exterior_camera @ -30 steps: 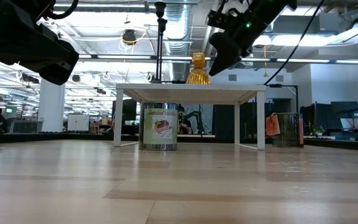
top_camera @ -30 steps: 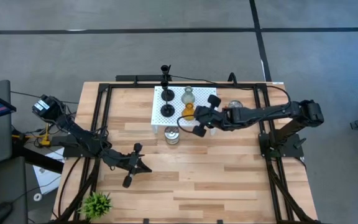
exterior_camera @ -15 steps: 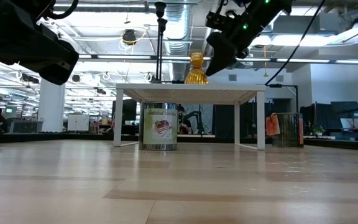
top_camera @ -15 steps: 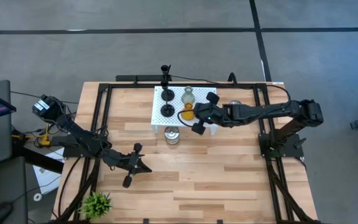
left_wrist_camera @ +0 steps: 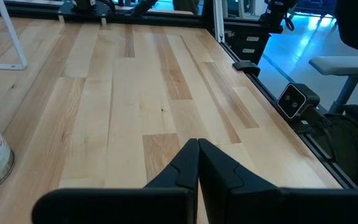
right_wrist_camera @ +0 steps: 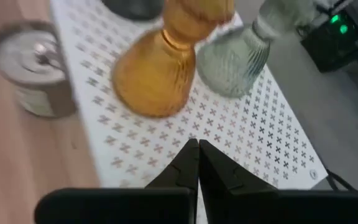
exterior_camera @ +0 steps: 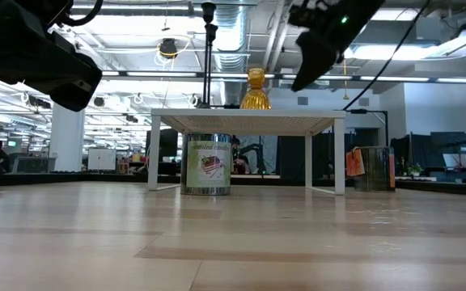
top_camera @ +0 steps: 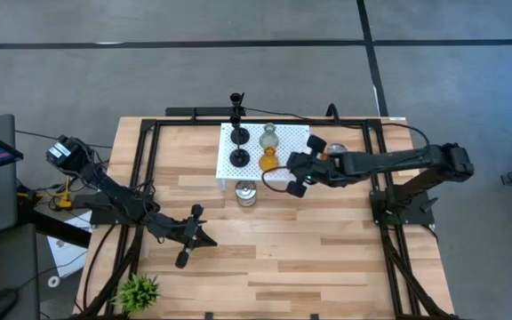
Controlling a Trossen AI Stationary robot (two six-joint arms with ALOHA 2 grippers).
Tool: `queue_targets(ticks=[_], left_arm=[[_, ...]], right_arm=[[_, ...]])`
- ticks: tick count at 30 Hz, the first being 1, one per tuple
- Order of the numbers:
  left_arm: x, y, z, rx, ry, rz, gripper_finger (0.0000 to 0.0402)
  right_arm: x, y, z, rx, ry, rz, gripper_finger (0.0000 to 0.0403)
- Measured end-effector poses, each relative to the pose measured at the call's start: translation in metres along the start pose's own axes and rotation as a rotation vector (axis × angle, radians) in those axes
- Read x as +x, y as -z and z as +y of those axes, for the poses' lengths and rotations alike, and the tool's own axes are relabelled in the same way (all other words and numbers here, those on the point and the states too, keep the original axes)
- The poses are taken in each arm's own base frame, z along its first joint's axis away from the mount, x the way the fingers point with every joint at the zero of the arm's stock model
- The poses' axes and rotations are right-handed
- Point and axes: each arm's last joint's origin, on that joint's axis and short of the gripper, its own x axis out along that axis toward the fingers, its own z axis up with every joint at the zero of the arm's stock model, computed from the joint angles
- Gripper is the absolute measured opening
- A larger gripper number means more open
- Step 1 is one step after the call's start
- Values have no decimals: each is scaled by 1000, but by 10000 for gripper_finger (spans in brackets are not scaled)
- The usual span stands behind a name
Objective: Pick & Place candle stick holders
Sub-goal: Adjust the left scented candle
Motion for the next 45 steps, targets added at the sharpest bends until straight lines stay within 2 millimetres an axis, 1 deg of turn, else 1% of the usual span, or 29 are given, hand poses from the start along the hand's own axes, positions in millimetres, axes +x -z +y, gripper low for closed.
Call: queue_targets(ticks=[4,8,12,16,20,25,27,29,31,35,38,42,45], left_arm=[[0,0,0,0,0,0,8],[0,0,0,0,0,0,8],[0,0,0,1,0,0,8],[0,0,0,0,0,0,8],[0,0,0,0,0,-1,8],[0,0,0,1,-1,-1,8],[0,0,1,1,-29,-6,8],[0,0,3,-3,-108,-20,8],[1,1,6,-17,-229,-34,6],[4,10,12,-64,-441,-43,4],[9,20,16,-107,-579,-56,4],[16,30,21,-154,-734,-121,4],[30,30,27,-165,-794,-144,4]], right_arm=[[-17,7,1,32,-35,-92,0],[-27,28,2,90,-69,-155,0],[-34,57,7,151,-109,-177,0],[-40,82,11,202,-70,-195,0],[-45,96,15,265,-63,-224,0],[-52,100,28,276,-130,-246,0],[-54,100,34,276,-153,-256,0],[-55,99,41,285,-175,-274,0],[-54,99,48,274,-177,-277,0],[-47,101,58,252,-95,-288,0],[-40,102,59,243,-42,-274,0],[-34,99,53,267,-6,-267,0],[-32,98,48,275,13,-263,0]])
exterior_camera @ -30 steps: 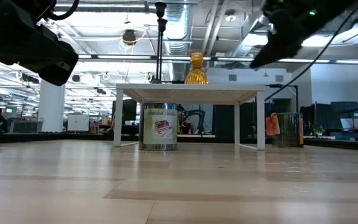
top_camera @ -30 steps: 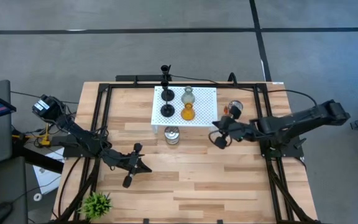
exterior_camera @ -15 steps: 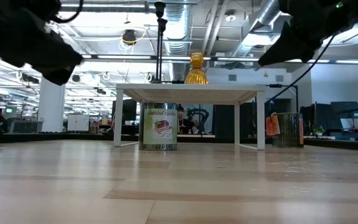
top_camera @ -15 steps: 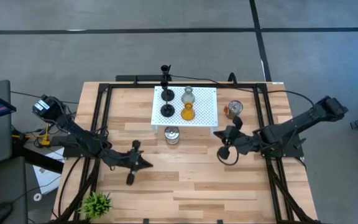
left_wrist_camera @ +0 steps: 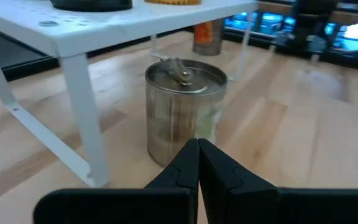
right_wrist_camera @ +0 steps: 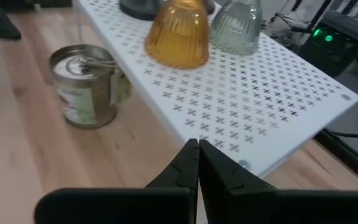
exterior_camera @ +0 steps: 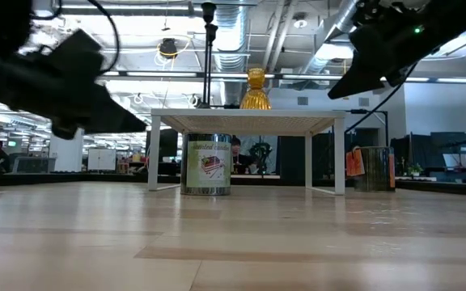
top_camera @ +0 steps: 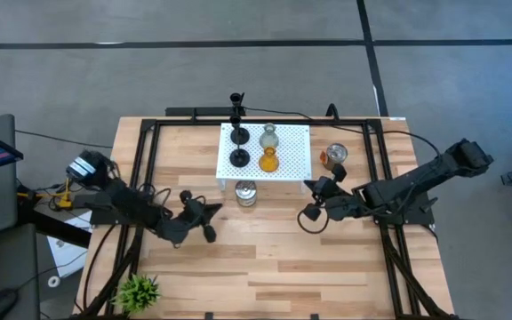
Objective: Pick & Place candle stick holders
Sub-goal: Adjust the left scented candle
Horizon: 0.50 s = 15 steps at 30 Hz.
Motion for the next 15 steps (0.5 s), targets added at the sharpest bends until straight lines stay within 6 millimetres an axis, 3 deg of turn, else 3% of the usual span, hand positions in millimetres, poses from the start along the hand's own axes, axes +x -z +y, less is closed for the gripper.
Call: queue_targets(ticks=[7,15], left_arm=[[46,2,-22,65,-162,-27,4],[69,2,-35,144,-358,-91,3]], right_arm=[[3,1,-4,-15,23,21,0],[-2,4,0,-38,-3,25,0]])
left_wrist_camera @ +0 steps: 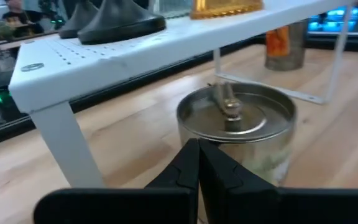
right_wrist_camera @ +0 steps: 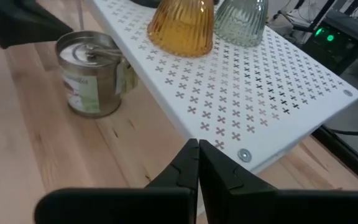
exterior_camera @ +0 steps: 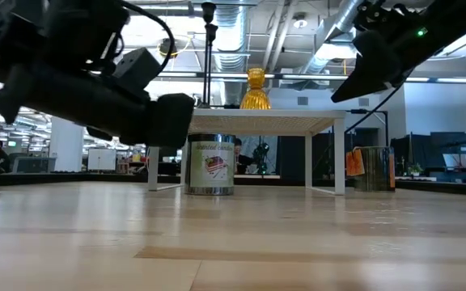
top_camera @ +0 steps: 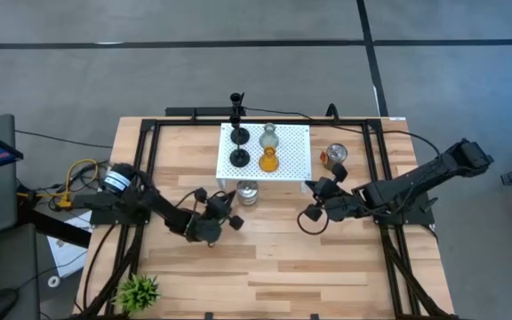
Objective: Pick & Place candle stick holders
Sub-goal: Adjust the left scented candle
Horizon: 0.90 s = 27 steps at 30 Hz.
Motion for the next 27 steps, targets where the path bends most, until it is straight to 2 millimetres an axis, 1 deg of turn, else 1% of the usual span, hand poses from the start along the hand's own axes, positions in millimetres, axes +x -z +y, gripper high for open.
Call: queue_targets(ticks=[7,16,19,23,27], left_arm=[[10,-2,3,-5,-47,-5,3],[31,-3,12,-13,-104,2,3],[39,-3,14,-17,-49,29,3],[48,-2,15,-28,81,81,3],[51,-1,14,-36,179,116,3]], right_arm=[[-1,1,1,-5,-5,0,0],[-3,1,3,-10,-19,-3,0],[-4,1,4,-13,-22,-4,0],[-4,1,4,-14,-21,-5,0],[-4,1,3,-13,-19,-6,0]])
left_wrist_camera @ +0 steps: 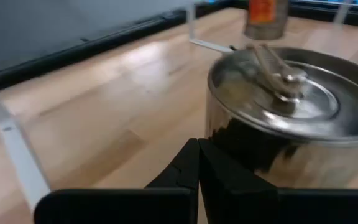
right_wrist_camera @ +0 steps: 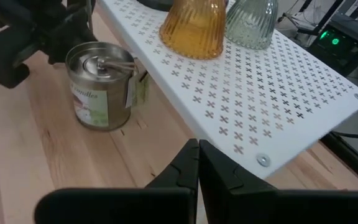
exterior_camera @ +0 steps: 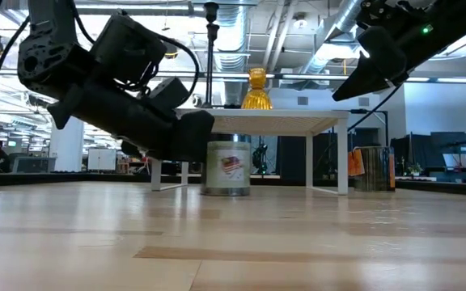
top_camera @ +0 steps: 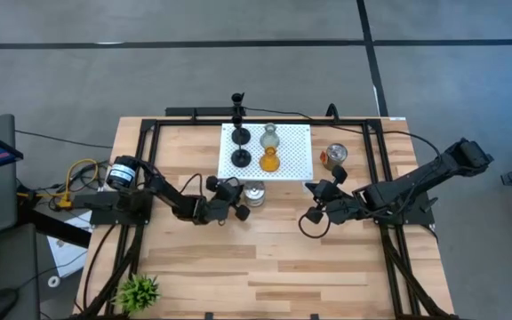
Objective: Pick & Place candle stick holders
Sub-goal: Adjust the left scented candle
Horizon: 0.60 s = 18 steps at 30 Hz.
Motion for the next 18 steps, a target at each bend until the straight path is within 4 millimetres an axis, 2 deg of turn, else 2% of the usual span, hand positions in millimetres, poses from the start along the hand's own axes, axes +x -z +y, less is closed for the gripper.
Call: queue_targets(ticks=[11,18], left_arm=[[-9,-9,-23,-25,164,-1,3],[-27,-5,-38,33,279,7,3]], right_arm=[[-1,0,2,-1,-18,2,0],[-11,-1,12,31,-107,-30,0]])
